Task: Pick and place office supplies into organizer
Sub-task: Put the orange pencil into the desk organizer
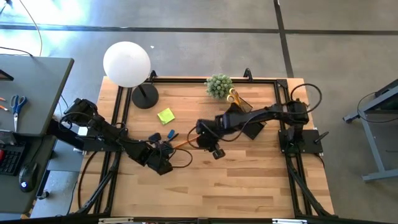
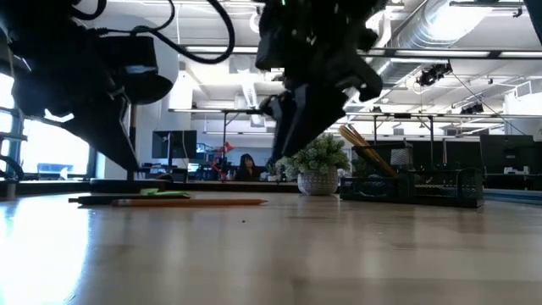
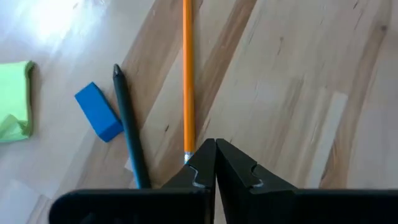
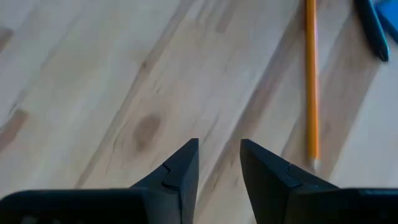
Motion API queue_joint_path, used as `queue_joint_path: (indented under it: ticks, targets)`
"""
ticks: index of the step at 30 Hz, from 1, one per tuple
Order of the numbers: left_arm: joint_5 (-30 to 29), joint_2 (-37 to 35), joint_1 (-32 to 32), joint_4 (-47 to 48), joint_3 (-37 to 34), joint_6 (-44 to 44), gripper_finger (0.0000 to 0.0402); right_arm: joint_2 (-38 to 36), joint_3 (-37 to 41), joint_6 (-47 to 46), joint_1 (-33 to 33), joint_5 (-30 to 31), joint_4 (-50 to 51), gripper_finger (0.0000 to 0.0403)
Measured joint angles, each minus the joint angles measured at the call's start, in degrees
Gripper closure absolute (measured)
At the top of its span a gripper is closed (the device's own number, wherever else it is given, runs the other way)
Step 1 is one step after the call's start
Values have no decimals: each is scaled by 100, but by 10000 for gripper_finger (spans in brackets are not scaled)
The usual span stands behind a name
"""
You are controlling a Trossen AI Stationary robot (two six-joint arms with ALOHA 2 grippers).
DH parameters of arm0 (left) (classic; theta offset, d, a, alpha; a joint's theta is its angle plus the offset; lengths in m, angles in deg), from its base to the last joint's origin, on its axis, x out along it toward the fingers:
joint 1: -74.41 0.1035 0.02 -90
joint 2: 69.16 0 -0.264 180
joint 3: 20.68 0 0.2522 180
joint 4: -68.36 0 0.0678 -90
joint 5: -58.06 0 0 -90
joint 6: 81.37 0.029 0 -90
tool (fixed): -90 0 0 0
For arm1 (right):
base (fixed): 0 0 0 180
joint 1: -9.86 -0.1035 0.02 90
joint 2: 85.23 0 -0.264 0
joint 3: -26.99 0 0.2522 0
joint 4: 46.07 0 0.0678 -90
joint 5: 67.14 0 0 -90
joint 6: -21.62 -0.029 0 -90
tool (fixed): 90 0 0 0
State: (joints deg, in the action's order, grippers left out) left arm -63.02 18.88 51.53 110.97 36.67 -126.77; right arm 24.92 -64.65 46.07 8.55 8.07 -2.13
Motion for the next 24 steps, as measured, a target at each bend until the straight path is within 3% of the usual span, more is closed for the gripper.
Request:
queue_joint_path:
  ticks: [4, 6, 12, 24]
  targets:
    - [-144, -319, -17, 169, 0, -62, 401, 0, 594, -135, 271, -1296, -1618, 290]
    - [-410, -564, -78, 226, 0, -123, 401, -2, 889, -178, 422, -1539, -2513, 290]
    - [-1326, -1251, -557, 250, 0, -384, 401, -9, 1619, -417, 899, -1315, -4551, 290]
    - [-2839, -1667, -1475, -49, -2, -437, 401, 47, 2381, -497, 989, -1218, -5518, 290]
